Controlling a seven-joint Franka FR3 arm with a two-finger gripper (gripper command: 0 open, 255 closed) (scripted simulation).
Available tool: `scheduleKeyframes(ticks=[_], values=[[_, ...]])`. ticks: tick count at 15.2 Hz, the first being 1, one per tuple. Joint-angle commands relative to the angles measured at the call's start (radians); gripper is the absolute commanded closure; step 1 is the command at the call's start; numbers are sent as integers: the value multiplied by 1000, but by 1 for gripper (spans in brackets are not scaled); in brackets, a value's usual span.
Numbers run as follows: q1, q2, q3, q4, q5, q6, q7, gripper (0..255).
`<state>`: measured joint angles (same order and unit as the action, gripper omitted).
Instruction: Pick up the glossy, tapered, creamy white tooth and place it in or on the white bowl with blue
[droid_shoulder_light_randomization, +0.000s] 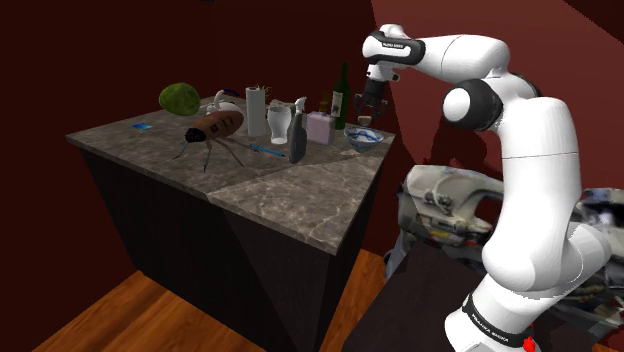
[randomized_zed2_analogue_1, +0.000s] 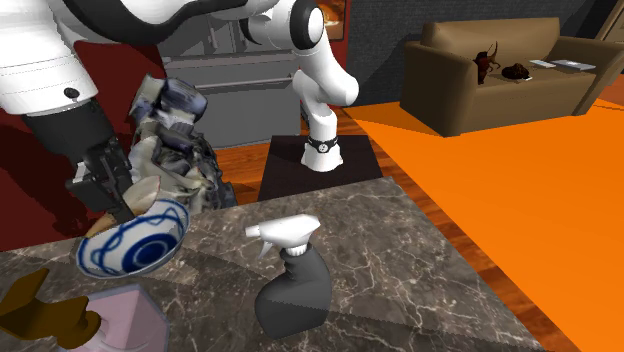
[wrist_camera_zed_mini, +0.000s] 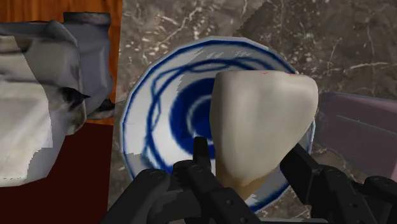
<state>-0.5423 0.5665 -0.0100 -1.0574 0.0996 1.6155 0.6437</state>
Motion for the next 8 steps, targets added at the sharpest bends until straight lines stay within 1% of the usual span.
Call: scheduleKeyframes(ticks=[1, 6, 8], values=[[0, -12, 0, -47, 0, 35, -4, 255], [1, -24, -1, -142, 1, 119, -11, 255], [1, -24, -1, -142, 1, 119, -11, 255]])
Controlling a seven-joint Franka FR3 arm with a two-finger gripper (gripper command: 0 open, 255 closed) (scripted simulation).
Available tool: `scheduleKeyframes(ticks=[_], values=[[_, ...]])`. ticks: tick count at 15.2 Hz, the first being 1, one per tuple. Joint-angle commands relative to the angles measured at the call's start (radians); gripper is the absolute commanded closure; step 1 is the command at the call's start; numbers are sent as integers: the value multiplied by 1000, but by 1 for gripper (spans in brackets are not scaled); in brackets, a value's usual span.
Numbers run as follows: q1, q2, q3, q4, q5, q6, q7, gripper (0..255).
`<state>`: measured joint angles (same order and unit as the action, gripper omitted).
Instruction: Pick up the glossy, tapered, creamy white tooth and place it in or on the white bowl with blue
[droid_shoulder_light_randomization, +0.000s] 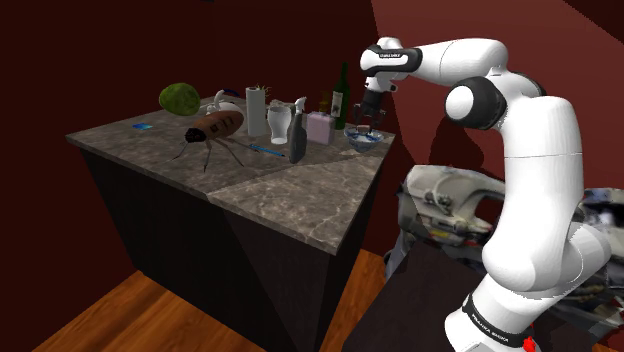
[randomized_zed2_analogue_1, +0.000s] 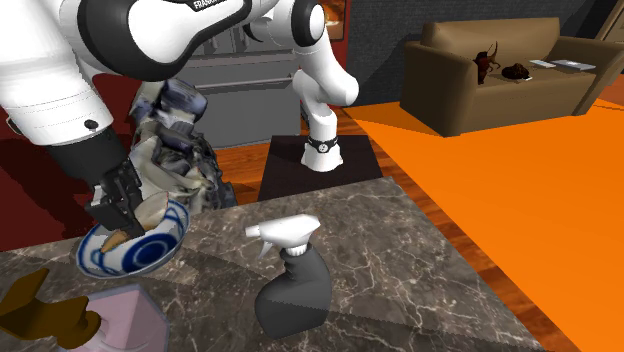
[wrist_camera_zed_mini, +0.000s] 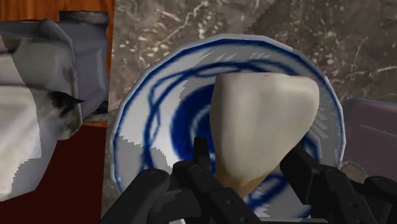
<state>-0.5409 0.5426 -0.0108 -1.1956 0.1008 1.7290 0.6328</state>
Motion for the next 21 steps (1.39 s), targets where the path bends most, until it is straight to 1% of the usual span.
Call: scheduleKeyframes(ticks=[1, 6, 7, 12, 16, 21], values=[[0, 0, 0, -4, 0, 5, 0, 255], [0, 0, 0, -4, 0, 5, 0, 255], [0, 0, 0, -4, 0, 5, 0, 0], [0, 0, 0, -4, 0, 5, 0, 0], [-8, 31, -1, 173, -1, -141, 5, 0], [-8, 31, -1, 173, -1, -141, 5, 0]])
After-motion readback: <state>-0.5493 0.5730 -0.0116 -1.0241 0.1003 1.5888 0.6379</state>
